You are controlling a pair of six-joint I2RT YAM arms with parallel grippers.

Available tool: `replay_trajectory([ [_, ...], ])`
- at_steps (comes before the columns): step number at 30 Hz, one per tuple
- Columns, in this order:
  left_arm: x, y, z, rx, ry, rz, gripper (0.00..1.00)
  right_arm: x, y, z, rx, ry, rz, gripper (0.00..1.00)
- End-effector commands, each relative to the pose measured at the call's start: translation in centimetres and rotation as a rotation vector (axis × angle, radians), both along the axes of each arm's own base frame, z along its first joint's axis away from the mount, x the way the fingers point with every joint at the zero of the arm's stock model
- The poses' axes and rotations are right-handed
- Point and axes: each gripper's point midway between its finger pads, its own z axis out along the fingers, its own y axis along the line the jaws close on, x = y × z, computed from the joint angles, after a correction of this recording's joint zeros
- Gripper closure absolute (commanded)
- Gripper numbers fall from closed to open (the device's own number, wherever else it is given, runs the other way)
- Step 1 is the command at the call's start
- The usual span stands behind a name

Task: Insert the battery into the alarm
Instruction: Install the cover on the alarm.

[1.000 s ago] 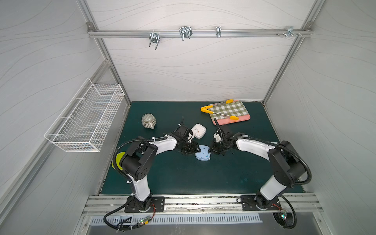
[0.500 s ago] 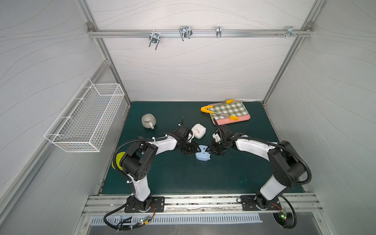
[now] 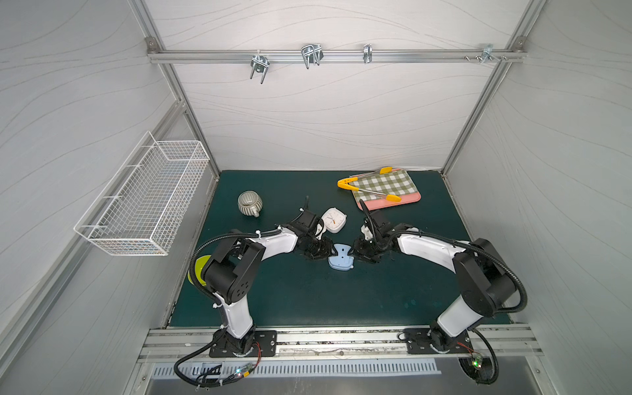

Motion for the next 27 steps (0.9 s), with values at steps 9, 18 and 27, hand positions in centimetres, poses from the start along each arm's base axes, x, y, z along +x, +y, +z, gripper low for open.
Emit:
replay_trajectory([
  [9, 0.0, 0.6, -0.3, 0.039, 0.002, -0.010, 0.43, -0.1, 0.0, -1.6, -0.002, 0.050, -0.006, 0.62],
  [18, 0.0, 0.6, -0.1, 0.038, -0.005, -0.007, 0.42, -0.5, -0.4, -2.3, -0.002, 0.070, -0.020, 0.69],
  [27, 1.4, 1.0, 3.2, -0.019, -0.097, 0.066, 0.38, 1.0, -1.1, 1.6, -0.087, -0.133, 0.056, 0.44],
])
